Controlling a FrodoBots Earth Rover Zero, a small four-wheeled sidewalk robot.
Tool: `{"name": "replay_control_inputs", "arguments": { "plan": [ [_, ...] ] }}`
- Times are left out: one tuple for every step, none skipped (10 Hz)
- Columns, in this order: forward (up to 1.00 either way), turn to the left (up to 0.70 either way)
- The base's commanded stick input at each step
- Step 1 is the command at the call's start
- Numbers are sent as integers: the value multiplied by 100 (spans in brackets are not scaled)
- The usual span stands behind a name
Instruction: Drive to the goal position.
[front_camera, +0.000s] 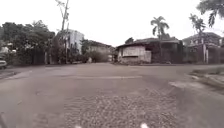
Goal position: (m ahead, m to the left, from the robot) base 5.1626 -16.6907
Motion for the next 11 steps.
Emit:
{"name": "replay_control_inputs", "arguments": {
  "plan": [
    [100, -27],
    [100, -27],
    [100, -27],
    [100, -27],
    [100, 0],
    [100, 0],
    [100, 0],
    [100, 0],
    [100, 0],
    [100, 0],
    [100, 0]
  ]
}}
